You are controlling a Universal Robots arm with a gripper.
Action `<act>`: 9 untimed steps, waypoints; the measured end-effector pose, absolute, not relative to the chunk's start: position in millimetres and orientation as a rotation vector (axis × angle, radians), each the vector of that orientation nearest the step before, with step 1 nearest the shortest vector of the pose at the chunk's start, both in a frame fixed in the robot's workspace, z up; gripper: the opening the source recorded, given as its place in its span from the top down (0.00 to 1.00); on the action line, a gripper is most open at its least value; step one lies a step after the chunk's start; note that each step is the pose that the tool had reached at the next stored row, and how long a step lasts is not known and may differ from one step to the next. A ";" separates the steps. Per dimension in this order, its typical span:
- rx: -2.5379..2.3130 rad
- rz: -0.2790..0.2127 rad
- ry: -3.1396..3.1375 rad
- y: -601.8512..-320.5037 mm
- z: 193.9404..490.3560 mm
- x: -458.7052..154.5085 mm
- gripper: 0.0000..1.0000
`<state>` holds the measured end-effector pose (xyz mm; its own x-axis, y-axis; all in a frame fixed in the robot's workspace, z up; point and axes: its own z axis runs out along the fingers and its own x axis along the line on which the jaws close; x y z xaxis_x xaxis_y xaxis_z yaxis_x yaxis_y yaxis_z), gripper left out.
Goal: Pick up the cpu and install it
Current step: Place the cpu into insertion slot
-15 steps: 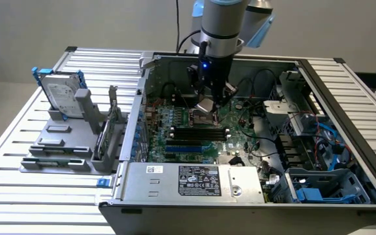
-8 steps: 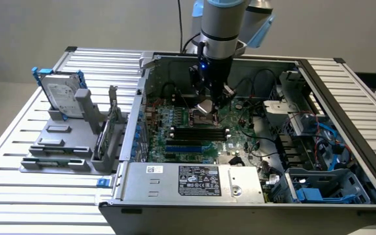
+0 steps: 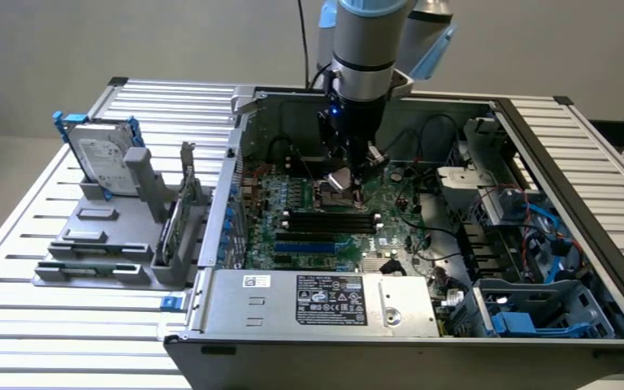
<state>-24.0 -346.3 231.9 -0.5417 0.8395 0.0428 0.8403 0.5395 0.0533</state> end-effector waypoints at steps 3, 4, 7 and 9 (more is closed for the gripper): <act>-1.568 -0.105 -2.708 -346.4 230.3 -24.0 0.46; -1.590 -0.105 -2.695 -346.4 229.8 -24.0 0.46; -1.657 -0.105 -2.656 -346.3 228.3 -24.0 0.46; -1.699 -0.105 -2.630 -346.3 227.4 -24.0 0.46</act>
<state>-24.0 -346.3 227.4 -0.4117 0.9102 0.0441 0.9109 0.4095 0.0510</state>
